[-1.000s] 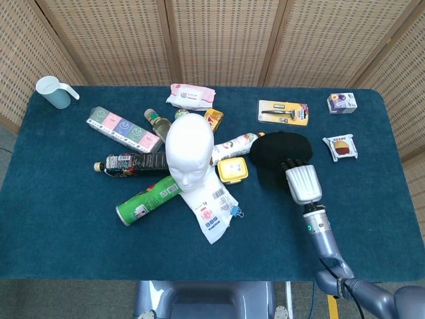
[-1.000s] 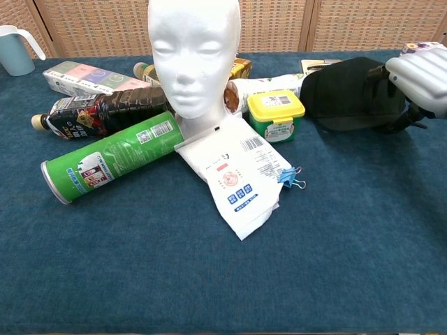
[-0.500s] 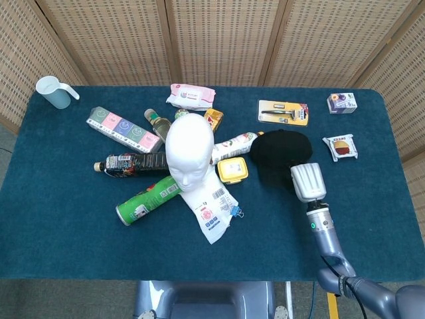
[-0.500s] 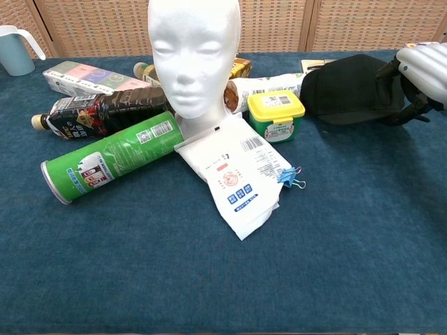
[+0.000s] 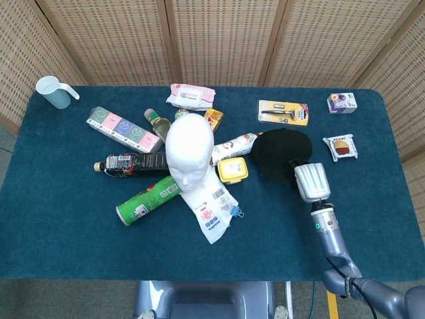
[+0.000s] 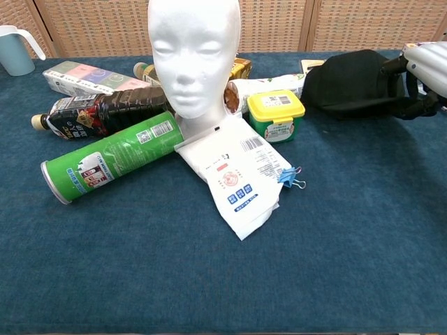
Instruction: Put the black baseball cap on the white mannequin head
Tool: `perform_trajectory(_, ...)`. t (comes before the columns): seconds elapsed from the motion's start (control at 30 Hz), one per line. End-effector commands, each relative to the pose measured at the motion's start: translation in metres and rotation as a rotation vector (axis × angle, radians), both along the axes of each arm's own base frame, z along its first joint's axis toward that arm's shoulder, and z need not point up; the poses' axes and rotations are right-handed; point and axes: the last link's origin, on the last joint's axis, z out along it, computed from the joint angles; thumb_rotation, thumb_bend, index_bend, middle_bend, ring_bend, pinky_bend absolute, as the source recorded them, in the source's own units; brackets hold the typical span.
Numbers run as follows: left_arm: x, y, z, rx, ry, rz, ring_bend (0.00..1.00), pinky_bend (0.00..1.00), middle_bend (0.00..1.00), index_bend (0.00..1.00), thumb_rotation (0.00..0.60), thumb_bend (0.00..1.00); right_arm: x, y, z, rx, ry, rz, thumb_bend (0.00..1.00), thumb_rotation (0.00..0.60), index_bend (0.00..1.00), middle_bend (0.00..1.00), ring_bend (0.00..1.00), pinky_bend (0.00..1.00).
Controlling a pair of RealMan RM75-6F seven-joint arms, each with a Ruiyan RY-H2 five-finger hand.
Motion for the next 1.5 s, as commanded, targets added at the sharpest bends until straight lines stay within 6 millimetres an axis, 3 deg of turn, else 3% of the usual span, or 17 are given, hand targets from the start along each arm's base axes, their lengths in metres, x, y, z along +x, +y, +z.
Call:
perform_trajectory(0.03,0.0,0.0,0.0,0.001,-0.002,-0.002,0.29,0.33,0.41,0.55,0.6,0.35,0.001,0.0,0.003,-0.016,-0.013,0.015,0.77,0.6,0.54,0.55,0.66,0.79)
perform_trajectory(0.3,0.0,0.002,-0.002,-0.004,-0.004,-0.006,0.29,0.33,0.42,0.55,0.6,0.35,0.005,0.001,0.015,-0.072,-0.079,0.042,0.85,0.6,0.56,0.57,0.68,0.83)
perform_trajectory(0.9,0.004,0.004,-0.007,-0.018,-0.008,-0.016,0.29,0.33,0.41,0.55,0.6,0.35,0.033,0.011,0.062,-0.275,-0.215,0.318,0.85,0.6,0.57,0.57,0.69,0.84)
perform_trajectory(1.23,0.006,0.006,-0.01,-0.029,-0.011,-0.022,0.29,0.33,0.42,0.55,0.6,0.35,0.063,0.011,0.086,-0.359,-0.289,0.437,0.85,0.6,0.57,0.57,0.69,0.84)
perform_trajectory(1.5,0.005,0.007,-0.012,-0.033,-0.012,-0.02,0.29,0.33,0.41,0.55,0.6,0.35,0.088,0.005,0.09,-0.382,-0.338,0.496,0.85,0.6,0.57,0.58,0.69,0.84)
